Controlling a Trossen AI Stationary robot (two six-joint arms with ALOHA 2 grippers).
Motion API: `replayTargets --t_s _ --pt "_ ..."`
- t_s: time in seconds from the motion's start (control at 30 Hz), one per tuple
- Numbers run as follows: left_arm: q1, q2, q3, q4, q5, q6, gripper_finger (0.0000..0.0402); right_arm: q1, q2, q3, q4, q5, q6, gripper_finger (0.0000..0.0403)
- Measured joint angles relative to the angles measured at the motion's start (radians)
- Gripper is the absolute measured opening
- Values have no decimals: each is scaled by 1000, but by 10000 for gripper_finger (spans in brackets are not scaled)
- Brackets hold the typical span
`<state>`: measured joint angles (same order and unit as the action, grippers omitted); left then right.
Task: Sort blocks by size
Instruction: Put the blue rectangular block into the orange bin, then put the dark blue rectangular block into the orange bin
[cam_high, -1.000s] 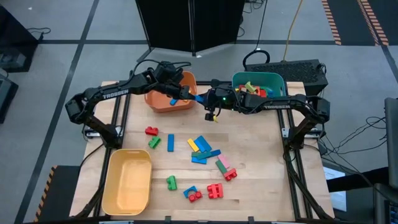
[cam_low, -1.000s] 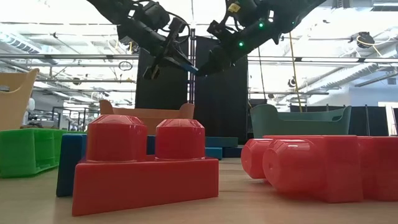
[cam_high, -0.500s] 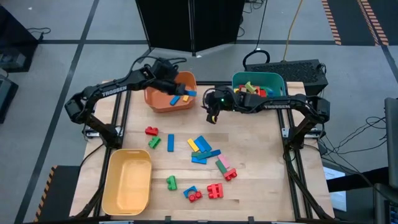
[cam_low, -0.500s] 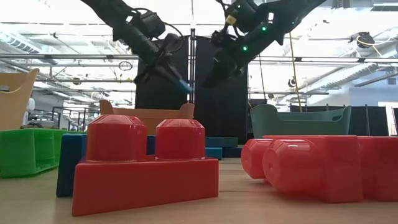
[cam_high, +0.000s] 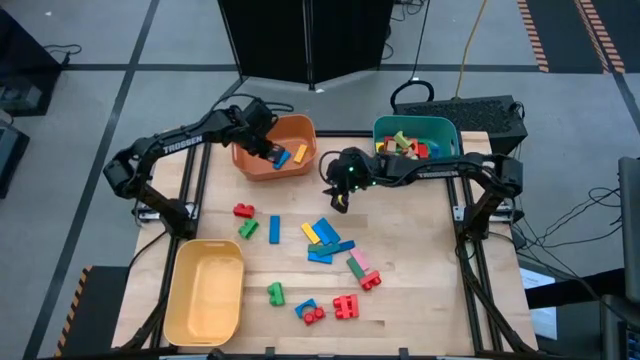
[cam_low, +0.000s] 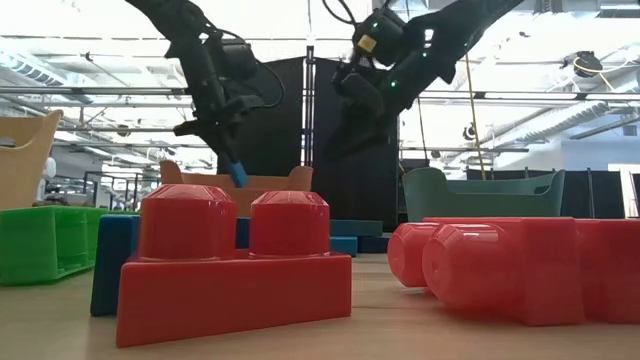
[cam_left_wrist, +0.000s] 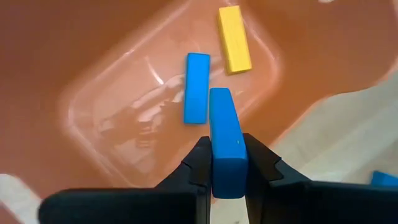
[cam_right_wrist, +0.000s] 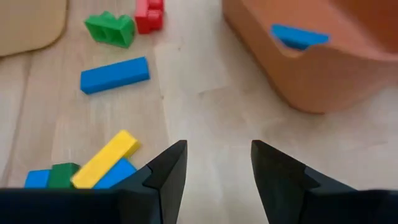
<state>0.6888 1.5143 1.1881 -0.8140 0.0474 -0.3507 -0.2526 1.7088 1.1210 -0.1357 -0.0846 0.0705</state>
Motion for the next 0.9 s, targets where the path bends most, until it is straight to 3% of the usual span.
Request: replayTargets --t_s 0.3,0.9 --pt "-1 0 0 -18 -16 53 109 53 108 0 88 1 26 167" --pt "-1 0 0 -18 -26 81 116 119 124 0 70 0 91 167"
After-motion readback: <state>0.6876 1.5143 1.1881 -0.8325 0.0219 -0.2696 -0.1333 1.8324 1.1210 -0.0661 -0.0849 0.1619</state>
